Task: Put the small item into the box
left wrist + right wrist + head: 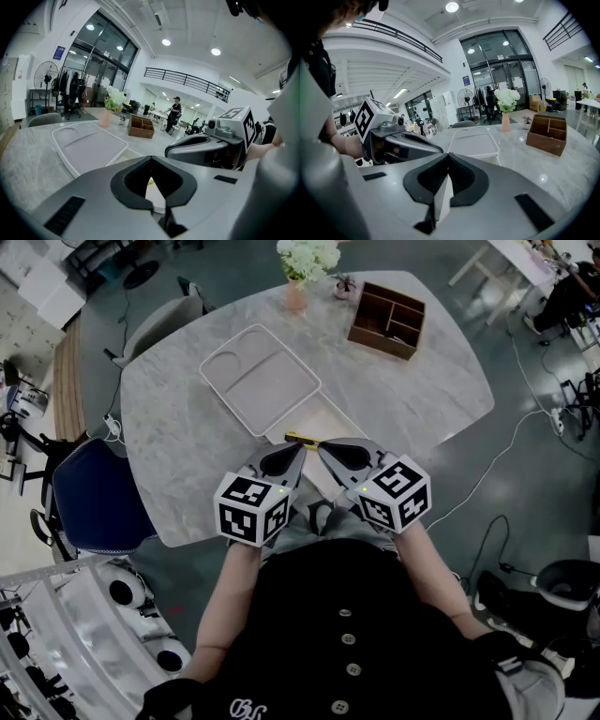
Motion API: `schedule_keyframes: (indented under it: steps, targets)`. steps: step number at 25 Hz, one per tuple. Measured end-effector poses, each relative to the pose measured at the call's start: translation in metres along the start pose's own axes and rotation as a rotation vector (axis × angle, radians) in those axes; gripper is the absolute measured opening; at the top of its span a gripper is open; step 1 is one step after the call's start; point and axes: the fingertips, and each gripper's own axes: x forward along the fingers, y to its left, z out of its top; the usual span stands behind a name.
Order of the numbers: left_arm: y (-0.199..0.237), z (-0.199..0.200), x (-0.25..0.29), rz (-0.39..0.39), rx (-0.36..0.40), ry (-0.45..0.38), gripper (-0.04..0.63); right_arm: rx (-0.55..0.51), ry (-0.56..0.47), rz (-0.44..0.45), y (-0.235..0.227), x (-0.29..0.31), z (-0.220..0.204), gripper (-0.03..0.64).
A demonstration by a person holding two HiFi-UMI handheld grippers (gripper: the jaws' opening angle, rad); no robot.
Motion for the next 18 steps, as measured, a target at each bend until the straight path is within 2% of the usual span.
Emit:
schedule_keyframes:
  steps: [18]
  targets:
    - [-0.0015, -0.0038, -0.0045, -0.008, -0.01, 0.006, 0.017, -0.015, 0.019, 0.017, 0.0068, -0.0023, -0.0088, 0.005]
